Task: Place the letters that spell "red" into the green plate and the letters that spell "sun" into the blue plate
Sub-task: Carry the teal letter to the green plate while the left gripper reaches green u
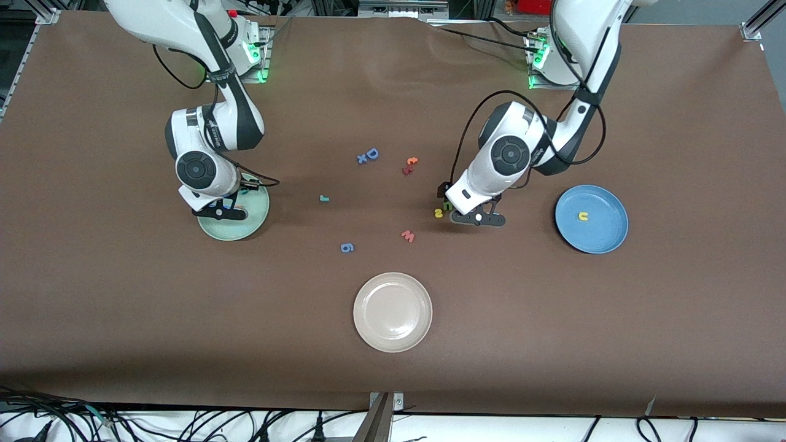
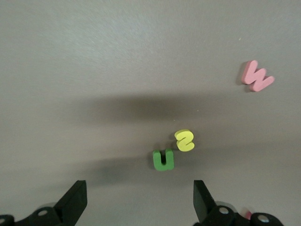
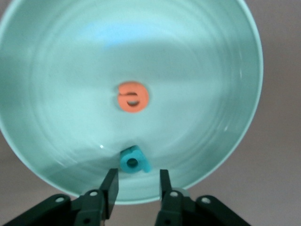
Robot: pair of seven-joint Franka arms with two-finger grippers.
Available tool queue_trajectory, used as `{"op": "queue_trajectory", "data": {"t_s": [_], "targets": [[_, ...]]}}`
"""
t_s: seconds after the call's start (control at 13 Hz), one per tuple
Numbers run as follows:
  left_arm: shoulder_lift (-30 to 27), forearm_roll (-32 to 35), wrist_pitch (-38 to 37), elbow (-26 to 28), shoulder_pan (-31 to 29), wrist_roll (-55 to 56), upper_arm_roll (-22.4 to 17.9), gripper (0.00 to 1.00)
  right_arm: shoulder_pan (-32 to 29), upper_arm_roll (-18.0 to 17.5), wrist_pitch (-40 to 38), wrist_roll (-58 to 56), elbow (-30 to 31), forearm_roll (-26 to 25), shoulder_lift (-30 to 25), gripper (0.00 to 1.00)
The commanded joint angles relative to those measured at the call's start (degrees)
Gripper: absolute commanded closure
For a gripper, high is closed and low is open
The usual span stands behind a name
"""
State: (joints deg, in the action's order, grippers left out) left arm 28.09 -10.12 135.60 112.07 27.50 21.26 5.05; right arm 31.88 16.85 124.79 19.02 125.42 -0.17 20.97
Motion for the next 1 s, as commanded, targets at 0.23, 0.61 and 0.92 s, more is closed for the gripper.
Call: {"op": "queue_trajectory", "data": {"t_s": [0.23, 0.61, 0.92], "targets": [[4.1, -1.7, 4.5, -0.2, 2.8, 0.1, -0.3, 0.01, 0.2, 1.3, -10.1, -1.0, -6.2, 0.2, -2.4, 0.00], [5.3, -1.6, 5.6, -0.2, 3.3, 0.1, -0.3, 0.09, 0.1, 1.4, -13.7, -1.2, -11.8, 0.3, -2.2, 0.00], [5.8, -1.3, 5.7, -0.3, 3.3, 0.0, -0.3, 0.16, 0.1, 2.1, -15.7, -1.6, -15.9, 0.3, -2.4, 0.00]]}}
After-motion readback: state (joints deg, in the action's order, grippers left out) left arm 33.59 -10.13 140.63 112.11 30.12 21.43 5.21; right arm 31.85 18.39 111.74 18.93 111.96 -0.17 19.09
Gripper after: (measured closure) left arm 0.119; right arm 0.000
